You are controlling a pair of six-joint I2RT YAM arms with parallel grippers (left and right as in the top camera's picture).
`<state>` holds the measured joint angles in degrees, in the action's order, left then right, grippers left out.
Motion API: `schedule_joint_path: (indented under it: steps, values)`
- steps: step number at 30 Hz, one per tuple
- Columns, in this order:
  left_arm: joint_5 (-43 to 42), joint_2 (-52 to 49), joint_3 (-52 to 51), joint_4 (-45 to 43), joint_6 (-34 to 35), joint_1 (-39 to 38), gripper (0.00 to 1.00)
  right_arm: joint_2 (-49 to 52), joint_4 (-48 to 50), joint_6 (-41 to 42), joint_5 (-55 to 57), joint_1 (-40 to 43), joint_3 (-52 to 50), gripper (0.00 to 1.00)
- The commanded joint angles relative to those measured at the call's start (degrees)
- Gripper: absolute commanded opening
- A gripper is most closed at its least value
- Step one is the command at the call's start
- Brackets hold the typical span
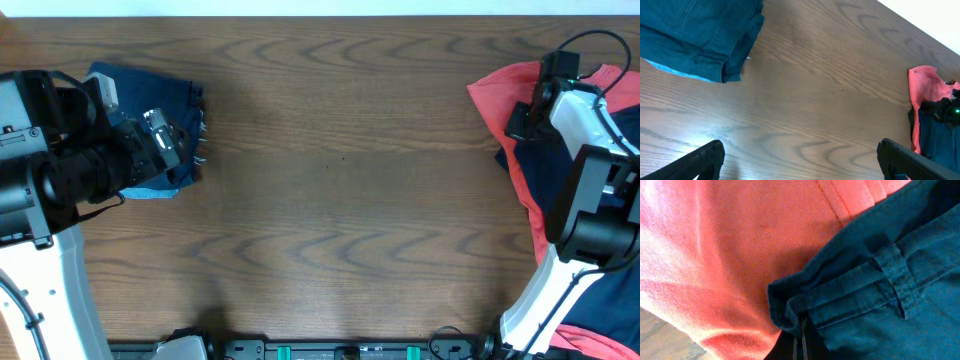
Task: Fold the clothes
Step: 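Grasp the navy shorts waistband with the right gripper, then drag the navy shorts left onto the open table center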
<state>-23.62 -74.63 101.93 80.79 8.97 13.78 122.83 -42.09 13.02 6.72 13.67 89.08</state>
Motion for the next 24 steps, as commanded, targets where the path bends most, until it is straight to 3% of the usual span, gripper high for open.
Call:
schedule_joint_path:
  steps: [1,10,16,20,24]
  values:
    - [0.07,-0.24,0.68,0.13,-0.79,0.28,0.97,-2.34,-1.27,0.22,-6.08,3.26,-0.15,0.01]
    - [0.07,0.98,0.87,-0.37,-0.74,0.31,0.98,-18.12,0.24,0.52,-28.26,12.55,0.42,0.01]
    - [0.07,2.45,3.17,-0.5,-0.76,0.31,0.98,-31.17,1.51,1.79,-35.21,14.14,3.56,0.01]
    - [0.09,4.26,5.01,-1.46,-0.76,0.31,0.98,-37.99,-0.04,1.75,-39.15,9.44,6.88,0.01]
    - [0.33,6.73,6.01,-3.74,-0.76,0.31,0.98,-42.45,-2.16,1.86,-38.93,-3.69,7.52,0.01]
